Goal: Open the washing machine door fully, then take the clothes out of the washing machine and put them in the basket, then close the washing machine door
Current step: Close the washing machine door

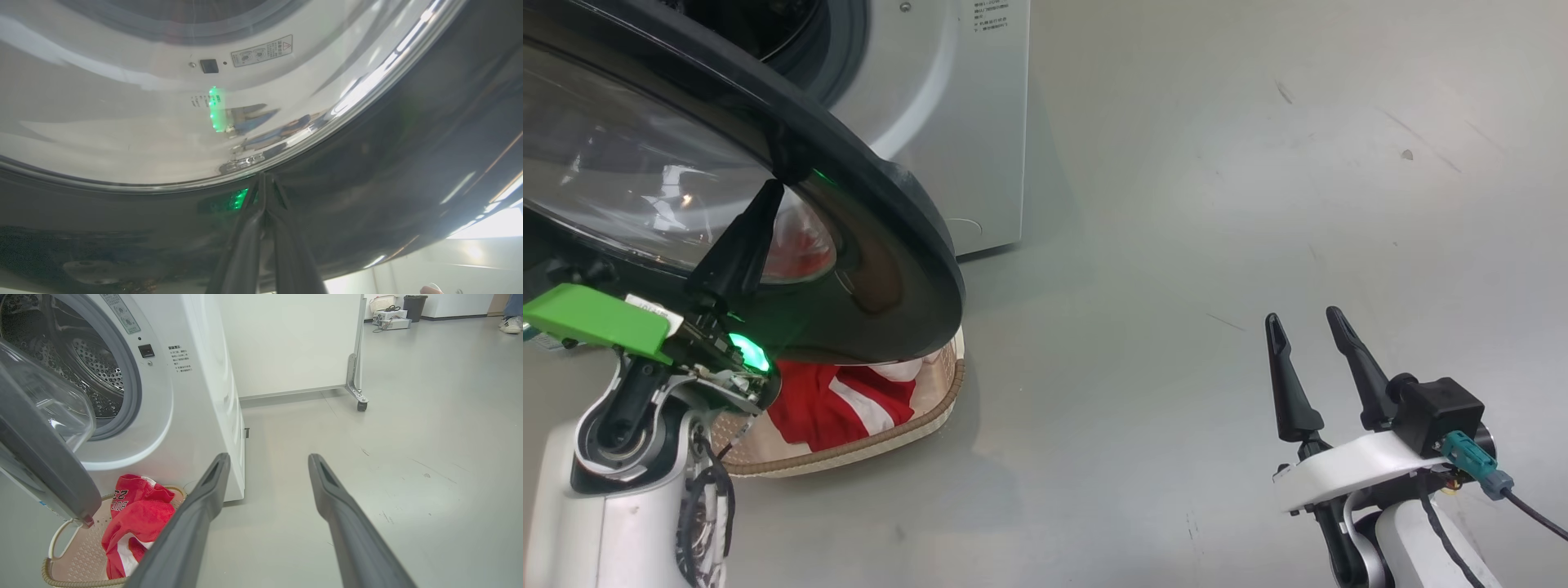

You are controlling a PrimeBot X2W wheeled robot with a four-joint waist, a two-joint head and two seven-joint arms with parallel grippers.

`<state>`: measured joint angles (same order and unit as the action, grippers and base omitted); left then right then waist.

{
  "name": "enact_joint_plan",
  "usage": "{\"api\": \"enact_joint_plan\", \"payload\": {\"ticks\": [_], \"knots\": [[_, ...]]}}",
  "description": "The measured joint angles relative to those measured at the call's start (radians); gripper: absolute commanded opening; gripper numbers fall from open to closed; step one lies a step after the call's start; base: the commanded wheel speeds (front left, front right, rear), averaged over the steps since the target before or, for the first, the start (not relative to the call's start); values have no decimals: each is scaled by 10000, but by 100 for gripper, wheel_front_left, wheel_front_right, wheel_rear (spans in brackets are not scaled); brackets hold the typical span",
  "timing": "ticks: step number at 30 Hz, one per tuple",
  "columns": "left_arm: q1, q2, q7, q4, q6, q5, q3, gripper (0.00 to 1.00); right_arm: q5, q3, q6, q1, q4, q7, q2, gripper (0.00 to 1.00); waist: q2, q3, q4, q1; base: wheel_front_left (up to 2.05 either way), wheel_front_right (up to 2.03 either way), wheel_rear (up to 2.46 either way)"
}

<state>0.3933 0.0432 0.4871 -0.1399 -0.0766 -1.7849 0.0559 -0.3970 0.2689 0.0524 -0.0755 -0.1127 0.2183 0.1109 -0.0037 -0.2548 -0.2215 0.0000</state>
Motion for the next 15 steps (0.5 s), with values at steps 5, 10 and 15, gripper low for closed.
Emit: {"api": "enact_joint_plan", "payload": {"ticks": [5,10,15], "knots": [[476,-8,-58,-426,8,0,4,0,-4,2,-8,-49,-67,46,-29,100,0,-90,-51,0,0,0,0],[774,-12,-59,-713,6,2,2,0,-67,0,-63,-94,-94,79,-54,100,0,-145,-84,0,0,0,0],[965,-25,-86,-982,-50,13,29,0,-88,-25,-63,-157,-182,88,-84,100,0,-183,-95,0,0,0,0]]}}
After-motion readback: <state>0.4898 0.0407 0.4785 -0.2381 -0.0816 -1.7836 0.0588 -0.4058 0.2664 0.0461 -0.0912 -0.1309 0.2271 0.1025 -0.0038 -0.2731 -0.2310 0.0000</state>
